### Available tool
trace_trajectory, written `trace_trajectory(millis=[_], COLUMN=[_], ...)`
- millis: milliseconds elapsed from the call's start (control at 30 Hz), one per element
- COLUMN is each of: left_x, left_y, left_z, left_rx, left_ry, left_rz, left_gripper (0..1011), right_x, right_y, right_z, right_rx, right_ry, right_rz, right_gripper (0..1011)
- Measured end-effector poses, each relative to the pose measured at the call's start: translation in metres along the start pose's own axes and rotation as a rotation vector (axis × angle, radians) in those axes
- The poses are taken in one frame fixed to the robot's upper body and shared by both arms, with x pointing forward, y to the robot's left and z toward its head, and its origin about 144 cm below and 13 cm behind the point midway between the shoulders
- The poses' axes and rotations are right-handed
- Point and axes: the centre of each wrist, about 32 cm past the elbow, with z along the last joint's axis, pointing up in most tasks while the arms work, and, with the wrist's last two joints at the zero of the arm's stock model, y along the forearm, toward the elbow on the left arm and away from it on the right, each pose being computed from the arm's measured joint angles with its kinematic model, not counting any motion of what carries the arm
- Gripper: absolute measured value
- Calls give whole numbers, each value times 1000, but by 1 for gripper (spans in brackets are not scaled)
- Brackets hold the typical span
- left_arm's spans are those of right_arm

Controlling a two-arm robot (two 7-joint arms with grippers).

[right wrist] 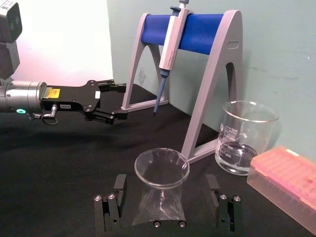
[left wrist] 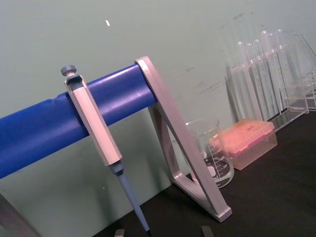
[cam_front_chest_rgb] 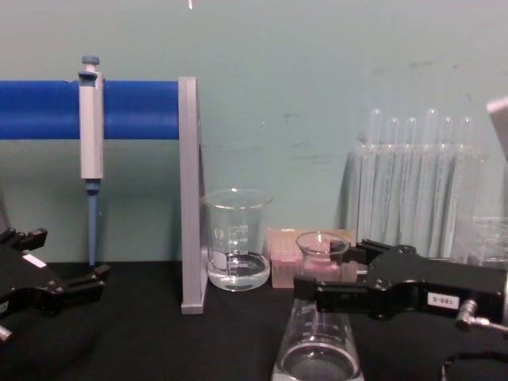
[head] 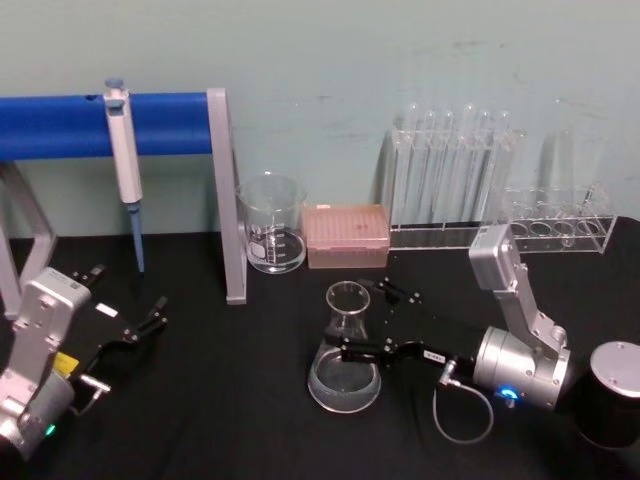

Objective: Grasp the erlenmeyer flask with one hand, shake it three times, then place it back.

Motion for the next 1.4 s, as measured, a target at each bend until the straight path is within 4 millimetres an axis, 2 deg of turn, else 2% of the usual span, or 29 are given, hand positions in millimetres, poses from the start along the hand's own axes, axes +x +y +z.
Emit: trace_trajectory(millis=[333, 1067, 1267, 1400], left_x=[0, 0, 0, 0], left_y=[0, 0, 0, 0], left_z=[0, 0, 0, 0], left_rx=[0, 0, 0, 0], left_ry=[0, 0, 0, 0], left_rz=[0, 0, 0, 0], left_gripper=[1001, 1001, 1001, 1001], right_x=[4, 5, 5, 4], right_y=[7, 7, 7, 7], right_z=[1, 1, 1, 1], right_rx=[1, 2, 2, 2], right_ry=[-1, 1, 1, 1], right_rz=[10, 9, 9, 9], right_gripper=[1000, 996, 883, 764])
